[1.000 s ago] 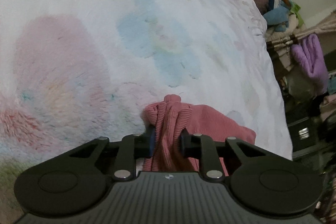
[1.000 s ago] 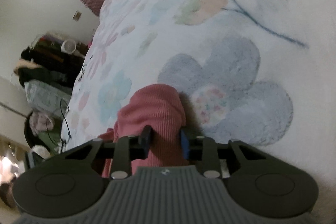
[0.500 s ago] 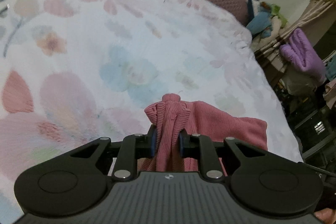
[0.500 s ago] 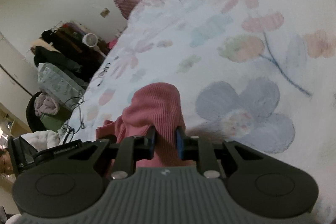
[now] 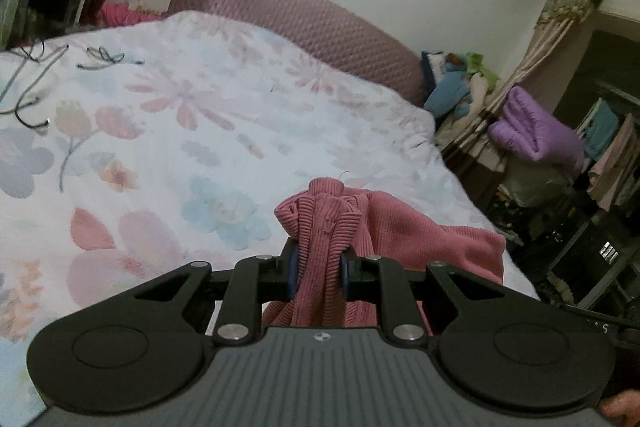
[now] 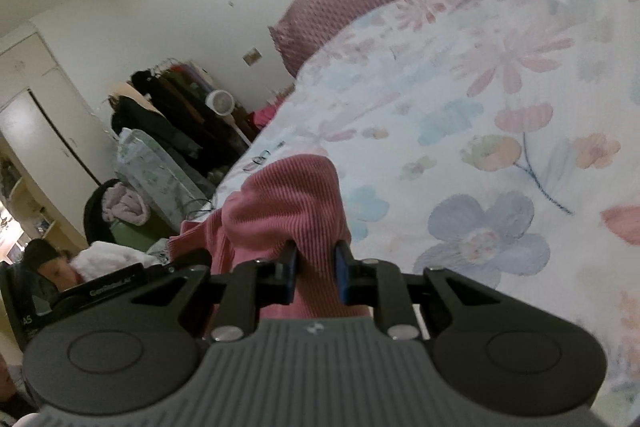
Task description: Fold small clothes
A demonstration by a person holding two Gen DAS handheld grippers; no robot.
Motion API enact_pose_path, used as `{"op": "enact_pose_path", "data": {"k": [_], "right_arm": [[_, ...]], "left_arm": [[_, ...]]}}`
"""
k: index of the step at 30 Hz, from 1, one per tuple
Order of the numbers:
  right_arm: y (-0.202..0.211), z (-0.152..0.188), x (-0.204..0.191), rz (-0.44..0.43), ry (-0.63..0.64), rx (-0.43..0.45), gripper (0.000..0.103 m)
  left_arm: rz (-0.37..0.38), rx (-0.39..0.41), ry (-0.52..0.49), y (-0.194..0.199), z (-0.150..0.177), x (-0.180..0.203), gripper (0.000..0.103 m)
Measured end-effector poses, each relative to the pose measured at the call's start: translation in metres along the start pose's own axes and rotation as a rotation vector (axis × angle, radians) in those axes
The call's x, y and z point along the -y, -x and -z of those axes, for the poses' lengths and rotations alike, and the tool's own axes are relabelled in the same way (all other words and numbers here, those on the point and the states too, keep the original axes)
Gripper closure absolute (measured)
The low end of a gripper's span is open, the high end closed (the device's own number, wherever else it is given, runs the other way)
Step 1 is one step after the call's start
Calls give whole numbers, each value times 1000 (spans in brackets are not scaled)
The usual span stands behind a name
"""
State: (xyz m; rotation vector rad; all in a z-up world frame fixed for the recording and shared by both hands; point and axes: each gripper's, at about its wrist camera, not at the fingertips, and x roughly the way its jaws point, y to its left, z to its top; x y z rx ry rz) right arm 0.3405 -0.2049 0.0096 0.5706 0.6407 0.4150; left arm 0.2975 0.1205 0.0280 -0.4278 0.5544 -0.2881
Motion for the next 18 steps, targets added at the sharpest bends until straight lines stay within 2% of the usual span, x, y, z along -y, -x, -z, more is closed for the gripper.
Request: {"op": "enact_pose_path", "data": {"k": [5, 10, 14, 18], "right_arm": [[63, 13, -25, -17, 29, 38, 88], [129, 32, -36, -15, 23, 54, 88], [174, 52, -30, 4, -9, 50, 88], [201, 79, -12, 27, -60, 35, 88]], "left_arm": [[31, 15, -32, 49, 4, 29, 82], [72, -16, -44, 89, 20, 56, 82], [114, -68, -28, 100, 41, 68, 82], [110, -139, -36, 87, 64, 72, 82]]}}
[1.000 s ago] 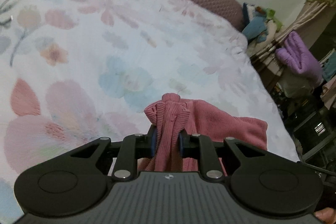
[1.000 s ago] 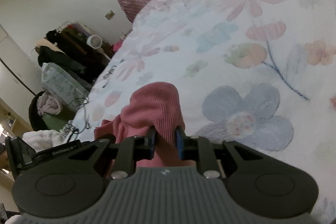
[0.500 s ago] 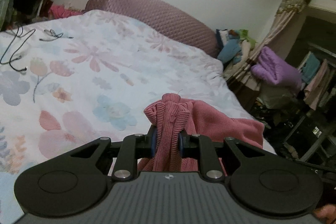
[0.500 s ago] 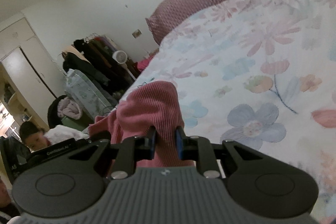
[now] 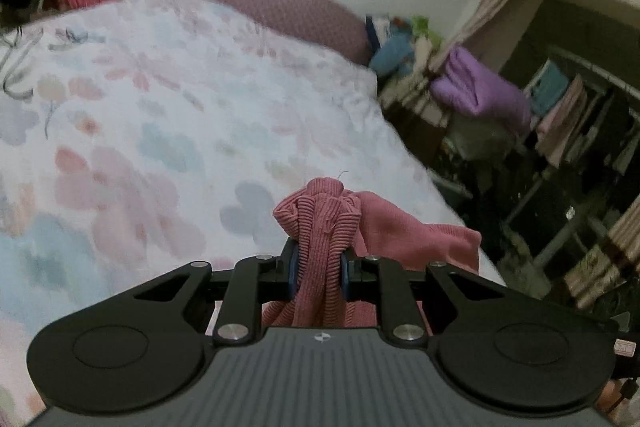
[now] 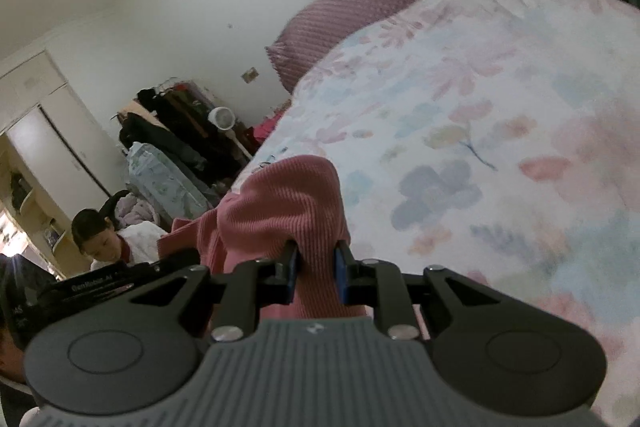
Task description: Fold small clothes
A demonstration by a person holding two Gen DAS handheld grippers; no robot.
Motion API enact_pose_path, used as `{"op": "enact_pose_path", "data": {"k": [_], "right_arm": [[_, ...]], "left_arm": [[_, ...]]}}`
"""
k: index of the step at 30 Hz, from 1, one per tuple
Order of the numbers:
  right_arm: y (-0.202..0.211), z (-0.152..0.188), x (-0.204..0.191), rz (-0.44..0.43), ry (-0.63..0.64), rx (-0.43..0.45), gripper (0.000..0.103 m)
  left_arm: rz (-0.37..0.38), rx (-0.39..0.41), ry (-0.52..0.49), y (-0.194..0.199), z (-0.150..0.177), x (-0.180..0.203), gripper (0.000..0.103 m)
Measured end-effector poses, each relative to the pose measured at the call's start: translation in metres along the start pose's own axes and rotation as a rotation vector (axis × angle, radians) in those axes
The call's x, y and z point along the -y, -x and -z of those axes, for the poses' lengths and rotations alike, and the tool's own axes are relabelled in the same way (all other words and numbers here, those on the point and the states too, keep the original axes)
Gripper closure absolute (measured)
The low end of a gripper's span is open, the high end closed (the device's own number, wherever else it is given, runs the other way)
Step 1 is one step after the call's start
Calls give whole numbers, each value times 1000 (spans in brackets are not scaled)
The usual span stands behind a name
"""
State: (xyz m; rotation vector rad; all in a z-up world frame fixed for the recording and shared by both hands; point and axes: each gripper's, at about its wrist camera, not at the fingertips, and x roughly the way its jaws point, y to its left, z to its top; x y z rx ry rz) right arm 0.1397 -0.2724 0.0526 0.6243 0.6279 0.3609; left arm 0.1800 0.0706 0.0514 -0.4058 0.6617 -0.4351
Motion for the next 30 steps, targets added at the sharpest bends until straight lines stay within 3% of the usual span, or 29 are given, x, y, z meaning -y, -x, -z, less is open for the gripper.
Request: {"op": "enact_pose_path", "data": {"k": [7, 19, 26, 30], "right_arm": [[-21, 32, 51, 64, -126, -73, 88], [-143, 9, 117, 179, -187, -189, 88], [-186, 11, 161, 225, -254, -231, 88], [-197, 18, 179, 231, -299, -240, 83]], "left_arm": [[-61, -139, 4, -65, 17, -17, 82], [-119, -353, 18, -188, 11, -69, 82], [-120, -410, 87, -230, 22, -109, 81], [-115, -408, 75, -237, 32, -120, 78]]}}
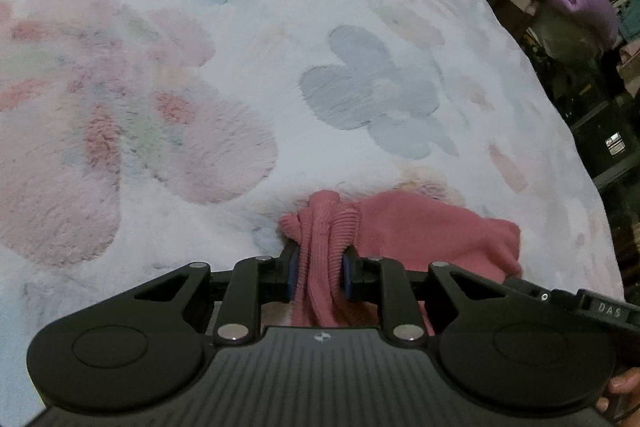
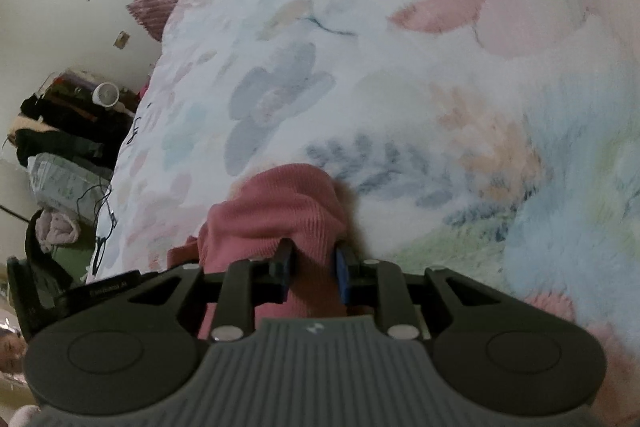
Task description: Fold small clothes
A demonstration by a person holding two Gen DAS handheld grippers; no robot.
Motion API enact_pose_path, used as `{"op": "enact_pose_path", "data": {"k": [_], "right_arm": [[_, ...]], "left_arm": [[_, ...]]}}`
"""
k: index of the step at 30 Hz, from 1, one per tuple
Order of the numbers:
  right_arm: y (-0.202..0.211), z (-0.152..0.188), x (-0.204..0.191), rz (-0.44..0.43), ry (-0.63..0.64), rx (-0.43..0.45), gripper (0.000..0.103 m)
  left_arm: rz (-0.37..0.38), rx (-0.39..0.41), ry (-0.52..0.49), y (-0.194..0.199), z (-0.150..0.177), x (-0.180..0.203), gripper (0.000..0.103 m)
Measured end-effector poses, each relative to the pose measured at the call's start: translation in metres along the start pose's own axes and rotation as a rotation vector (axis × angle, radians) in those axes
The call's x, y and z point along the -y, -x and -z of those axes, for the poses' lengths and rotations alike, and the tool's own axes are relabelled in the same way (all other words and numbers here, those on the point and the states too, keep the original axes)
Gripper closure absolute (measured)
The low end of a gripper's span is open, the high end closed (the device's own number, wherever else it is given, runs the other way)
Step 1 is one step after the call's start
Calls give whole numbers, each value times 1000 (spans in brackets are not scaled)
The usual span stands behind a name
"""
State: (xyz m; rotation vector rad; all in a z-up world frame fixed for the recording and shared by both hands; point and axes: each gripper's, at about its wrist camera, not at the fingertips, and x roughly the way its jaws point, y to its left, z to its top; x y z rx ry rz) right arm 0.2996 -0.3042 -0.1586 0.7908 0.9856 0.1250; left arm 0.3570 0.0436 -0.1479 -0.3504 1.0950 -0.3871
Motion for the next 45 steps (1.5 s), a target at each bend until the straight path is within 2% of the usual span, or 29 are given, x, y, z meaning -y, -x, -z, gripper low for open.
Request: {"op": "enact_pose_path", "data": {"k": [1, 3, 7, 15, 16, 17, 21, 25, 26, 28, 30, 36, 39, 40, 43, 45], "right_arm": [[-3, 0, 3, 3, -9, 1, 79], [-4, 0, 7, 5, -31, 3, 77], [8, 2, -10, 26, 63, 15, 70], [56, 22, -41, 107, 284, 95, 69], [61, 27, -45, 126, 318, 98, 72], [64, 33, -50, 149, 356, 101, 81], [71, 56, -67, 207, 497, 78, 91], [67, 72, -74, 226, 544, 41, 97], [65, 74, -72, 233, 541, 33, 98], [58, 77, -67, 252, 524, 12, 98], [50, 78, -61, 277, 510, 0, 99], [48, 77, -51, 310, 467, -6, 99], [63, 81, -55, 315, 492, 8, 98], [68, 83, -56, 315, 500, 9, 98], [85, 93, -57, 298, 507, 11, 96], [95, 101, -57, 288, 513, 11, 96]], "left_arm": [[13, -1, 26, 0, 0, -4, 76], [21, 0, 38, 5, 1, -7, 72], [-17, 25, -11, 27, 2, 5, 61], [-94, 112, -128, 79, 18, 33, 61], [-103, 119, -154, 82, 22, 41, 61], [-113, 122, -189, 87, 28, 48, 62], [-156, 159, -310, 95, 53, 80, 66], [-143, 131, -384, 84, 77, 95, 83], [-169, 101, -386, 74, 81, 94, 92], [-213, 75, -376, 59, 86, 83, 93], [-215, 49, -340, 48, 86, 69, 93], [-190, 80, -291, 59, 82, 64, 93], [-256, 108, -286, 75, 87, 61, 92], [-257, 111, -277, 80, 88, 59, 92], [-189, 131, -225, 104, 94, 55, 92], [-156, 147, -229, 118, 100, 59, 92]]}}
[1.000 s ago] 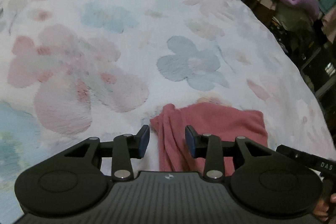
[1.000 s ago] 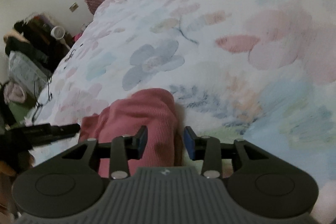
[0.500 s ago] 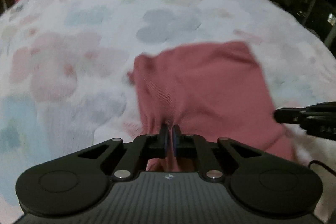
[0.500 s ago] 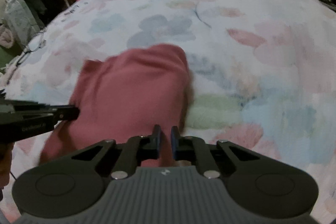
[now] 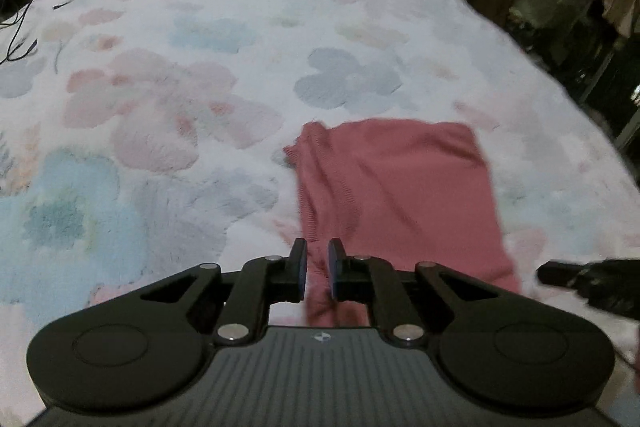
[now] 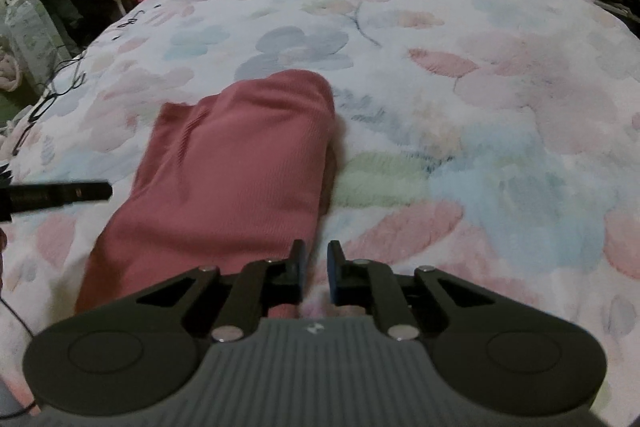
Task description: Fold small clothes
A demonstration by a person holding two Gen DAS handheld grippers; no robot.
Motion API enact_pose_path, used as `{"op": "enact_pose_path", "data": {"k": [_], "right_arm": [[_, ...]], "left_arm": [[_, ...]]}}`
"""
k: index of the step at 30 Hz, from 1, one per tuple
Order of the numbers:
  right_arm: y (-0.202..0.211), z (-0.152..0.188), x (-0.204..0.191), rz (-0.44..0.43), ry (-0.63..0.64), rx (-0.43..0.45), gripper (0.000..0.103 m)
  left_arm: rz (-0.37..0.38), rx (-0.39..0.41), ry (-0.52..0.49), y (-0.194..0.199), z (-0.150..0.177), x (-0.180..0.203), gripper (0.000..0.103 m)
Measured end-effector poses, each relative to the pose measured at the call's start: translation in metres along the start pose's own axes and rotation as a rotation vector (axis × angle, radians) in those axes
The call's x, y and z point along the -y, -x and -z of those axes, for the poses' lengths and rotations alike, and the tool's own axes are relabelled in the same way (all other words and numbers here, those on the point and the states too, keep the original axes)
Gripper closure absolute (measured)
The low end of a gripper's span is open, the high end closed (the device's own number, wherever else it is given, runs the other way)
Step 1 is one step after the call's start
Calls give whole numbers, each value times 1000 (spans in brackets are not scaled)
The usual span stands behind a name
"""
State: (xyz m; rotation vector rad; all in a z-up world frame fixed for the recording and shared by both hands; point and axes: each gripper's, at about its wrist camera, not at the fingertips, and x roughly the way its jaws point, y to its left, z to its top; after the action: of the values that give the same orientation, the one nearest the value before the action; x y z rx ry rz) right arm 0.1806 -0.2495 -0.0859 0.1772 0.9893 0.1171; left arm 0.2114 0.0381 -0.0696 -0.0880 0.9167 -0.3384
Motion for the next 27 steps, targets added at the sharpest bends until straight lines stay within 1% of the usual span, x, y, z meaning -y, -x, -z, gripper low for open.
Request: {"op": "enact_pose_path", "data": {"k": [2, 4, 5, 7, 8, 10, 12, 15, 18, 20, 23, 25, 27], "right_arm": [[8, 9, -4, -6, 7, -1, 96], [15, 18, -10, -12, 29, -4, 96], [17, 22, -13, -14, 45, -6, 96], [20, 31, -19, -19, 78, -14, 96], [21, 35, -22, -24, 89, -22, 97], [20, 42, -25, -27, 103, -43, 97], [17, 51, -28, -12, 126, -62, 97], [10, 60, -26, 2, 144, -93, 97], [2, 70, -21, -2, 129, -126, 97], [1, 73, -19, -2, 132, -134, 97], [5, 68, -16, -7, 103, -147, 96], [15, 62, -15, -12, 77, -142, 93], [28, 54, -17, -13, 81, -108, 93]], "left_arm": [[42, 9, -21, 11, 4, 8, 92], [81, 4, -78, 16, 10, 21, 92], [94, 3, -121, 19, 16, 29, 92], [94, -7, -206, 16, 29, 42, 92], [91, -28, -219, 12, 35, 44, 92], [76, -65, -223, 6, 47, 43, 92], [34, -107, -223, -4, 58, 38, 92], [22, -142, -183, -13, 66, 26, 92], [23, -149, -153, -12, 68, 19, 92], [12, -150, -152, -8, 69, 18, 85], [-1, -153, -146, 3, 66, 20, 83], [-6, -134, -157, 14, 63, 24, 83], [-30, -98, -183, 29, 57, 33, 83]]}}
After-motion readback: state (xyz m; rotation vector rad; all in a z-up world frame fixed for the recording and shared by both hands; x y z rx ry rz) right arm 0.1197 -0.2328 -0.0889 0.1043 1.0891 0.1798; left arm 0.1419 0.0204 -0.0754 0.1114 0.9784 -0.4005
